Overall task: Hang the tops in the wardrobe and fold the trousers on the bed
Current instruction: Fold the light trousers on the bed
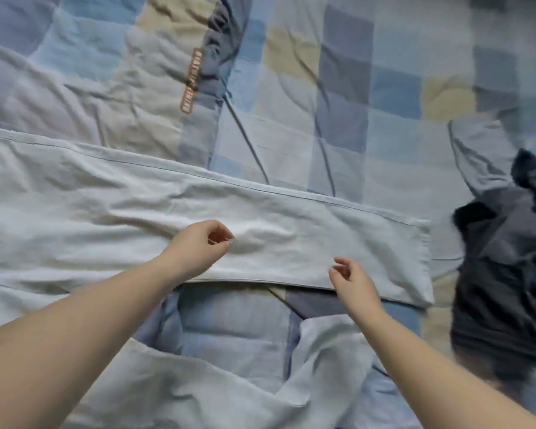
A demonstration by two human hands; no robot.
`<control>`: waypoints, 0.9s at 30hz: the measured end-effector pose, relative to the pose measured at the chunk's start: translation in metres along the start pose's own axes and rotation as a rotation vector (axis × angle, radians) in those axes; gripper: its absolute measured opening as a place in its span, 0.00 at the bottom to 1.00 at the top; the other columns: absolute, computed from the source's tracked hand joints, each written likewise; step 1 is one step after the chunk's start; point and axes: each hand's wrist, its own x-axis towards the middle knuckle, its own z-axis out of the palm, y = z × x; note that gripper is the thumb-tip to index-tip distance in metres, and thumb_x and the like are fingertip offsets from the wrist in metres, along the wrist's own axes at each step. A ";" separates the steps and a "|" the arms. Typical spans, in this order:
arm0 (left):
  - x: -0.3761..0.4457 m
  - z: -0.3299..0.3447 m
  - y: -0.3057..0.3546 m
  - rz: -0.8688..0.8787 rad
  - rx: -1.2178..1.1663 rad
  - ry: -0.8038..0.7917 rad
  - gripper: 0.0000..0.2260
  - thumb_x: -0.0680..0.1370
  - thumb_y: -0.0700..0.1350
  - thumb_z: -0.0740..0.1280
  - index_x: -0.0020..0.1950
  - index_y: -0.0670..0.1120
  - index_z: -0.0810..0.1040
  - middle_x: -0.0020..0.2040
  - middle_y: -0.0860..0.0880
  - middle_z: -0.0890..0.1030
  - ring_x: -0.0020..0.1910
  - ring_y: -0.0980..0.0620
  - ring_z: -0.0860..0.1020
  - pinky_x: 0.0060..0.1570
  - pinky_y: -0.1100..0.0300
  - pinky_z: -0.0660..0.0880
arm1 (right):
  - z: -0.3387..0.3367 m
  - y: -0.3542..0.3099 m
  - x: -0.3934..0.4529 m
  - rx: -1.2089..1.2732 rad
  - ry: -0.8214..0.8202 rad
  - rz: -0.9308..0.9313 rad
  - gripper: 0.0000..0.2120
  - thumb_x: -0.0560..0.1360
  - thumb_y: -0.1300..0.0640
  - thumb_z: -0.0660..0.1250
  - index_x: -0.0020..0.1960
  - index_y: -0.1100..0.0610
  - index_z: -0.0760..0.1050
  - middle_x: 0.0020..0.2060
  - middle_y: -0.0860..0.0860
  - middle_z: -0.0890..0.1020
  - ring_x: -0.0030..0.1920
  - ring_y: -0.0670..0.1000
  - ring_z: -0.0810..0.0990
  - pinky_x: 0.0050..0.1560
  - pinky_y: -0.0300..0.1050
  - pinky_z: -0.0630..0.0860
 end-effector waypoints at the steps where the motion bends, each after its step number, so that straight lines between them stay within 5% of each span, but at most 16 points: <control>1: 0.006 0.024 0.017 0.014 0.024 -0.035 0.03 0.76 0.42 0.69 0.46 0.50 0.78 0.39 0.55 0.78 0.41 0.52 0.76 0.45 0.61 0.71 | -0.021 0.022 0.004 0.025 0.036 0.031 0.17 0.78 0.56 0.62 0.66 0.56 0.71 0.57 0.52 0.78 0.55 0.51 0.75 0.55 0.42 0.68; 7: 0.031 0.143 0.085 0.005 0.158 -0.182 0.02 0.77 0.46 0.68 0.49 0.50 0.78 0.43 0.54 0.80 0.45 0.52 0.78 0.41 0.62 0.70 | -0.105 0.133 0.034 0.076 0.179 0.170 0.16 0.77 0.57 0.64 0.65 0.58 0.72 0.59 0.55 0.79 0.57 0.53 0.76 0.50 0.38 0.65; 11: 0.029 0.210 0.098 -0.085 0.476 -0.484 0.14 0.75 0.51 0.70 0.58 0.48 0.76 0.54 0.49 0.80 0.51 0.50 0.79 0.48 0.62 0.73 | -0.116 0.183 0.035 0.043 -0.198 0.101 0.15 0.76 0.60 0.67 0.62 0.56 0.76 0.57 0.54 0.81 0.54 0.50 0.78 0.55 0.39 0.71; 15: 0.009 0.255 0.084 -0.125 1.024 -0.771 0.23 0.73 0.56 0.70 0.63 0.46 0.74 0.61 0.47 0.77 0.60 0.46 0.75 0.55 0.58 0.72 | -0.089 0.197 0.024 -0.117 -0.457 -0.089 0.25 0.73 0.57 0.70 0.69 0.50 0.70 0.61 0.52 0.75 0.59 0.49 0.77 0.62 0.39 0.70; 18: 0.003 0.266 0.079 -0.050 1.004 -0.630 0.03 0.74 0.45 0.66 0.43 0.48 0.72 0.51 0.47 0.79 0.50 0.45 0.75 0.44 0.58 0.71 | -0.073 0.196 0.025 -0.107 -0.459 -0.145 0.25 0.71 0.54 0.71 0.67 0.49 0.70 0.60 0.51 0.75 0.59 0.51 0.75 0.58 0.41 0.70; 20: 0.007 0.267 0.076 0.001 0.857 -0.506 0.12 0.73 0.40 0.66 0.34 0.49 0.65 0.37 0.50 0.75 0.42 0.46 0.71 0.35 0.59 0.63 | -0.073 0.193 0.026 -0.113 -0.430 -0.155 0.09 0.71 0.51 0.70 0.49 0.45 0.73 0.47 0.45 0.79 0.51 0.50 0.76 0.45 0.42 0.69; 22: 0.006 0.268 0.077 0.083 0.663 -0.390 0.09 0.71 0.40 0.70 0.36 0.49 0.70 0.37 0.52 0.72 0.43 0.47 0.72 0.35 0.61 0.63 | -0.079 0.193 0.021 -0.065 -0.347 -0.184 0.10 0.70 0.49 0.71 0.37 0.48 0.70 0.35 0.44 0.77 0.42 0.50 0.75 0.38 0.45 0.67; 25: -0.006 0.272 0.089 0.232 0.444 -0.086 0.14 0.71 0.44 0.74 0.53 0.47 0.77 0.48 0.51 0.71 0.49 0.53 0.72 0.50 0.62 0.68 | -0.092 0.191 0.006 0.143 -0.196 -0.211 0.12 0.69 0.49 0.73 0.37 0.56 0.74 0.33 0.51 0.79 0.38 0.50 0.76 0.40 0.47 0.71; 27: -0.021 0.278 0.104 0.365 0.370 -0.057 0.11 0.73 0.49 0.72 0.51 0.47 0.77 0.45 0.52 0.74 0.43 0.55 0.73 0.47 0.61 0.69 | -0.102 0.191 -0.008 0.332 -0.116 -0.178 0.12 0.69 0.51 0.73 0.38 0.56 0.74 0.32 0.51 0.78 0.34 0.47 0.74 0.37 0.45 0.70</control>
